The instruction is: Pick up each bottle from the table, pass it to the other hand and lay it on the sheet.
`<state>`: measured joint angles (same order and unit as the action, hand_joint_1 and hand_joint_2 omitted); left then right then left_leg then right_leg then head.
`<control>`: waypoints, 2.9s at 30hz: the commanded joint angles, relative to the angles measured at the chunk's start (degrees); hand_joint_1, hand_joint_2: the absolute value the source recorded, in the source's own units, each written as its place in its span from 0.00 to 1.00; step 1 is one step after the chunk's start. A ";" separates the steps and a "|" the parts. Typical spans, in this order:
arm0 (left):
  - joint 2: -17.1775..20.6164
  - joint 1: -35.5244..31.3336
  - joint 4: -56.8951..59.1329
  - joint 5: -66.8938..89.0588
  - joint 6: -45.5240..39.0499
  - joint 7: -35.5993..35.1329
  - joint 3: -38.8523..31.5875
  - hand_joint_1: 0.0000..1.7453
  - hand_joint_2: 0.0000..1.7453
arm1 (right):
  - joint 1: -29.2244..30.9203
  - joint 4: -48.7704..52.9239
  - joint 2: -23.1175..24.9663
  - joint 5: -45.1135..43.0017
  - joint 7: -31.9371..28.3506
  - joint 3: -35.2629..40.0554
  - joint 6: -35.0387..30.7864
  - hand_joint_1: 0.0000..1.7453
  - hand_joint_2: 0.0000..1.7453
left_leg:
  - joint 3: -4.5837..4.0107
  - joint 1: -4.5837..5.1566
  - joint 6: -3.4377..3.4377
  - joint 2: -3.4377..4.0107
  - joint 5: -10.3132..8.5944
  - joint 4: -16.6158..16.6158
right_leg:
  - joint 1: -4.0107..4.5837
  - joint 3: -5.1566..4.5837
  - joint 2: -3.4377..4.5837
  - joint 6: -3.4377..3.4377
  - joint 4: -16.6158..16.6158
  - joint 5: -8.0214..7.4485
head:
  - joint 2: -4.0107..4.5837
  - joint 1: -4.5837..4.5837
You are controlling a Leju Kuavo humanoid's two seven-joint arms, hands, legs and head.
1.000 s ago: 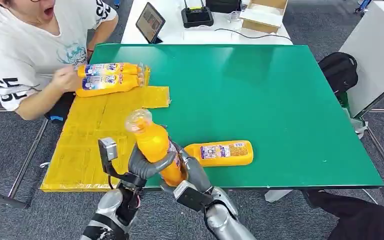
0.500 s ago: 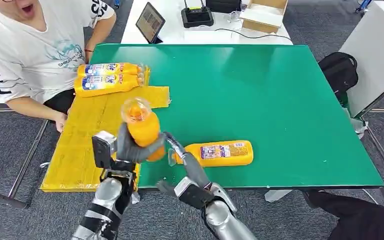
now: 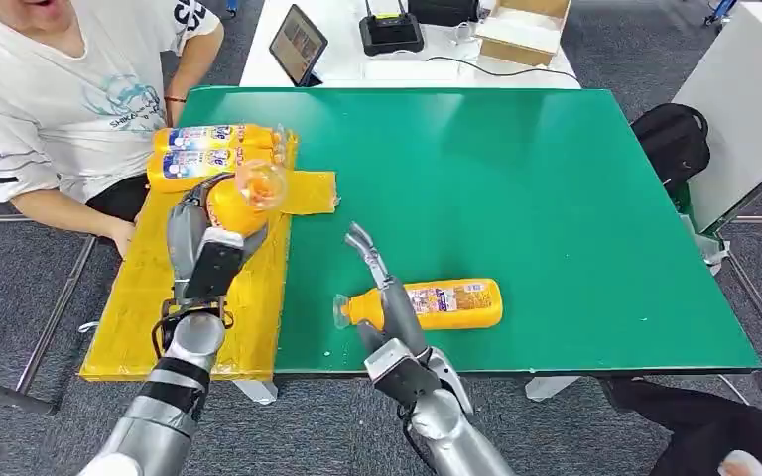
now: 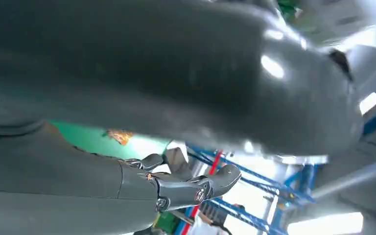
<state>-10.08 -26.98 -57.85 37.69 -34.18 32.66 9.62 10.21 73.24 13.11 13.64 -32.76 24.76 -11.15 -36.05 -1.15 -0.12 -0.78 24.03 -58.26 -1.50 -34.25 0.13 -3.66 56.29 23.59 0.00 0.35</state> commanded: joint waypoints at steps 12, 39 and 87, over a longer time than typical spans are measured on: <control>9.67 -17.87 39.56 34.30 5.28 -16.70 9.41 1.00 1.00 | 2.35 1.54 -0.94 -1.94 -0.44 4.09 0.88 0.00 0.00 | 0.15 -0.04 0.04 0.16 0.07 -0.01 | 0.07 0.11 0.09 0.14 0.01 0.03 | 0.00 0.00; 8.45 -17.73 41.47 25.71 25.56 -16.86 -0.24 0.00 1.00 | 0.95 -0.27 -0.16 -2.52 0.89 3.15 1.13 0.00 0.00 | 0.25 -0.02 0.05 0.16 0.07 0.04 | 0.05 0.23 0.08 0.14 -0.04 0.03 | 0.00 0.00; 2.48 -13.37 26.04 -23.88 40.99 1.00 -17.98 0.00 0.00 | 2.53 -8.85 1.41 -6.24 2.78 -3.15 2.69 0.00 0.00 | 0.32 -0.04 0.08 0.12 0.07 0.04 | 0.09 0.30 0.04 0.16 -0.05 0.03 | 0.00 0.02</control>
<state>-7.04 -40.13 -31.74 15.39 7.85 33.53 -9.22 10.07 70.95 14.40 8.04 -30.64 23.85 -8.83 -35.97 -1.18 -0.13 -0.75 24.03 -58.26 -1.47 -34.19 0.15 -3.65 56.30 23.58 0.00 0.37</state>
